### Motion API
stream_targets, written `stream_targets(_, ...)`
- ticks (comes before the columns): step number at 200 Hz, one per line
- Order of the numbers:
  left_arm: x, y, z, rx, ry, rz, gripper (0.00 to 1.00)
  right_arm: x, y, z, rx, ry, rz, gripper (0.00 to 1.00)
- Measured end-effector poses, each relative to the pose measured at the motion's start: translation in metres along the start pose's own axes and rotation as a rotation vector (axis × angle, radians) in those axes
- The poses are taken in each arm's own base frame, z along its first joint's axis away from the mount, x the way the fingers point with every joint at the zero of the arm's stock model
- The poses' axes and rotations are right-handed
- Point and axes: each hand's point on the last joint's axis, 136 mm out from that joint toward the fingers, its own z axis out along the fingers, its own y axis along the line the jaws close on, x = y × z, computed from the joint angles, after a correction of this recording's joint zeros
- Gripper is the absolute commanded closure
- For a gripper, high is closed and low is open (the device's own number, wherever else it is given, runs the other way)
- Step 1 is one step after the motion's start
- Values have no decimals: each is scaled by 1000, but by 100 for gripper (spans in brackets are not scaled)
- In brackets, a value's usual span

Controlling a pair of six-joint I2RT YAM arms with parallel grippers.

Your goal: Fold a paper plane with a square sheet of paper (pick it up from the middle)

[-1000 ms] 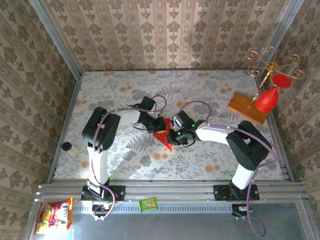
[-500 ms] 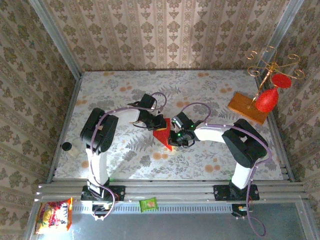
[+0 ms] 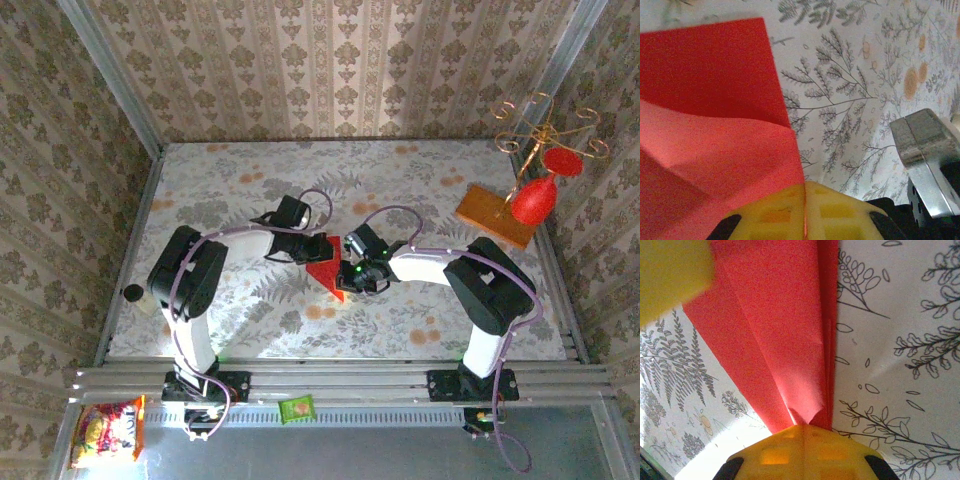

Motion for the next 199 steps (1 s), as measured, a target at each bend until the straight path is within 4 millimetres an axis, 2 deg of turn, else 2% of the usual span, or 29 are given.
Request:
stream_targets(39, 10, -3, 10, -5, 28, 1, 92, 0, 0, 0, -4, 4, 3, 95)
stream_targets(83, 16, 12, 23, -33, 51, -39, 92, 0, 0, 0, -4, 5, 3, 95)
stream_targets(128, 12, 15, 24, -18, 30, -53, 92, 0, 0, 0, -3, 6, 4, 95)
stream_targets(168, 4, 23, 18, 2, 17, -80, 92, 1, -2, 1, 0, 7, 3, 95)
stream_targets(199, -16, 40, 8, -6, -12, -115, 91, 2, -3, 2, 4, 10, 0, 95)
